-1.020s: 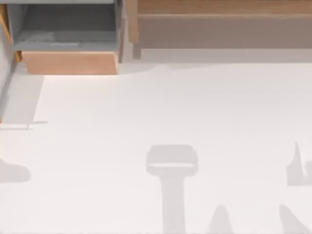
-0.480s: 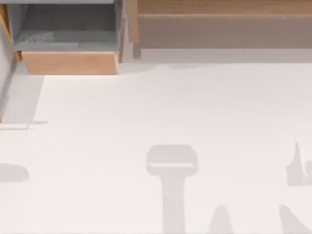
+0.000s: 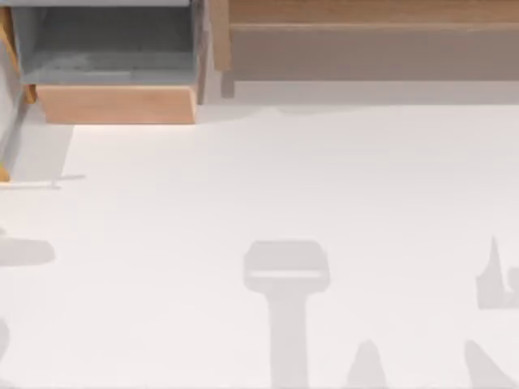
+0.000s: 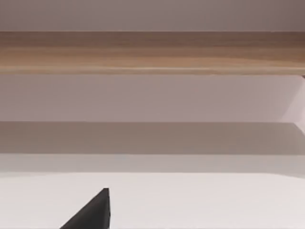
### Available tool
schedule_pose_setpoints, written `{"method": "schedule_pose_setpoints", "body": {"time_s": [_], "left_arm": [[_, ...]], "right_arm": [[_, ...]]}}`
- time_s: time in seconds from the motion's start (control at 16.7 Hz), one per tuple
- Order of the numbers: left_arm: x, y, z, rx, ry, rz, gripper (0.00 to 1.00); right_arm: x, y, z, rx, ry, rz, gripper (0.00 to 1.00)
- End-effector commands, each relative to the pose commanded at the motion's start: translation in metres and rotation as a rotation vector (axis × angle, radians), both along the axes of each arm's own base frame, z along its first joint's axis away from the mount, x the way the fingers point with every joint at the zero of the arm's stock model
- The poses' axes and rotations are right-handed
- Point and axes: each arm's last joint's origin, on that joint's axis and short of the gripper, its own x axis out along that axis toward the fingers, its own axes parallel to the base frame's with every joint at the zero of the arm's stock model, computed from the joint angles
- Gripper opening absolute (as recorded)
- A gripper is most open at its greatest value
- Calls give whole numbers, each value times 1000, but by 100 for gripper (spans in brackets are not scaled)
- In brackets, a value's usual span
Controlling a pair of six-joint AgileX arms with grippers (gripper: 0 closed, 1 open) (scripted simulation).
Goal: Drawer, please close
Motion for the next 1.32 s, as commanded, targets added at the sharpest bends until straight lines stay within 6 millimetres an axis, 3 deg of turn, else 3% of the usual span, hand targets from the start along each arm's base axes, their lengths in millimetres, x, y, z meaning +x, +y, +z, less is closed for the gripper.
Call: {"method": "schedule_pose_setpoints", "body": {"time_s": [0.18,0.54,1.08,1.32], "left_arm": [[18,-2,0,-3,3,2,0],[22,0,-1,-6,7,8,0],[80,-2,-2,-8,10,6,0],[79,-1,-2,-11,13,10,0]], "right_arm": [[0,0,0,0,0,0,100],[0,0,0,0,0,0,100],[0,0,0,0,0,0,100],[0,0,0,0,0,0,100]]}}
